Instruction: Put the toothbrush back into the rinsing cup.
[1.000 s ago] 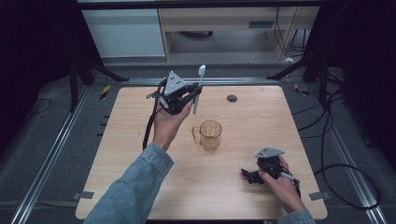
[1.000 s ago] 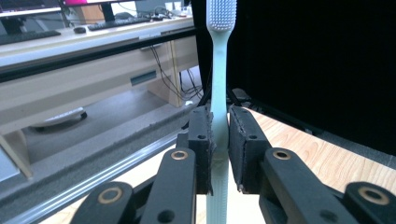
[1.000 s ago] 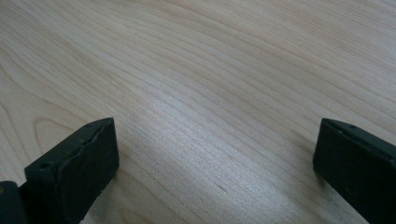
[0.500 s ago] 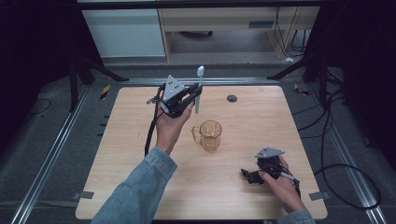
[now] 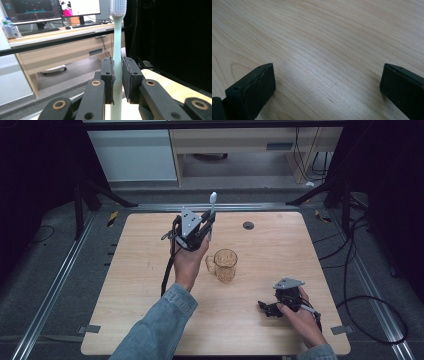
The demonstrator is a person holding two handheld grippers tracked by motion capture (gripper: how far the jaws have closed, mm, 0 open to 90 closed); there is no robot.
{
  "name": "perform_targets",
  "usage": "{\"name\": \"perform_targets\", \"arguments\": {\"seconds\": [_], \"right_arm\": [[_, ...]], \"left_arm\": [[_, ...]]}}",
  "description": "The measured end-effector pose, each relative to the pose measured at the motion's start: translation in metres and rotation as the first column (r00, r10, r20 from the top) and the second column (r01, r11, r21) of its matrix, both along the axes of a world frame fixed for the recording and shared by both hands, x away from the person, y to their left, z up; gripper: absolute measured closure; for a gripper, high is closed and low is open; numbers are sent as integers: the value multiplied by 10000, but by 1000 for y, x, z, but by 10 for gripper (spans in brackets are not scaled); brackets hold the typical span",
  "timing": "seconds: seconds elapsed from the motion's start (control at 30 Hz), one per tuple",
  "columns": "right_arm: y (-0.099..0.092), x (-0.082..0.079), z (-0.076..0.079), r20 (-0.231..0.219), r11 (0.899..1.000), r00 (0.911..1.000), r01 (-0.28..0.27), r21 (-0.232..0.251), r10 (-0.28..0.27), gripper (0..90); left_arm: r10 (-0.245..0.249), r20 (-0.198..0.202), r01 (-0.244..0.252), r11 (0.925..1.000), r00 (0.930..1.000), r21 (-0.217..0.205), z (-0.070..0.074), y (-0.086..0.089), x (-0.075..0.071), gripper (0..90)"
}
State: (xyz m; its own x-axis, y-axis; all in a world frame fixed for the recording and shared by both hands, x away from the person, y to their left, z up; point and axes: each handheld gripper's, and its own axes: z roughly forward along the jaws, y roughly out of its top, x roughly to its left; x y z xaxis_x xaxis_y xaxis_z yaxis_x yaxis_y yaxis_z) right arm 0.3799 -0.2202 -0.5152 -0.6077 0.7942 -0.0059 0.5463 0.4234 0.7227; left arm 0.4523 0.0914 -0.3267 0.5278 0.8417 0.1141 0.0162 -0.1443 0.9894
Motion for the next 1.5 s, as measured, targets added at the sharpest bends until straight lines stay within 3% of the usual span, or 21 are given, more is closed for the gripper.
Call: {"name": "perform_targets", "arguments": {"seconds": [0.13, 0.43, 0.87, 1.5], "right_arm": [[0, 0, 0, 0, 10000, 10000, 0, 1, 0, 4], [0, 0, 0, -1, 10000, 10000, -4, 2, 4, 4], [0, 0, 0, 0, 10000, 10000, -3, 0, 3, 4], [0, 0, 0, 12, 10000, 10000, 1, -19, -1, 4]], "left_arm": [[219, 214, -218, 9998, 9995, -28, -3, -4, -4, 791], [514, 535, -485, 9974, 9972, -541, -16, -2, -7, 792], [582, 213, -548, 9890, 9981, -1373, -43, 7, -15, 791], [301, -24, -301, 9869, 9995, -1587, -76, 14, -16, 791]]}}
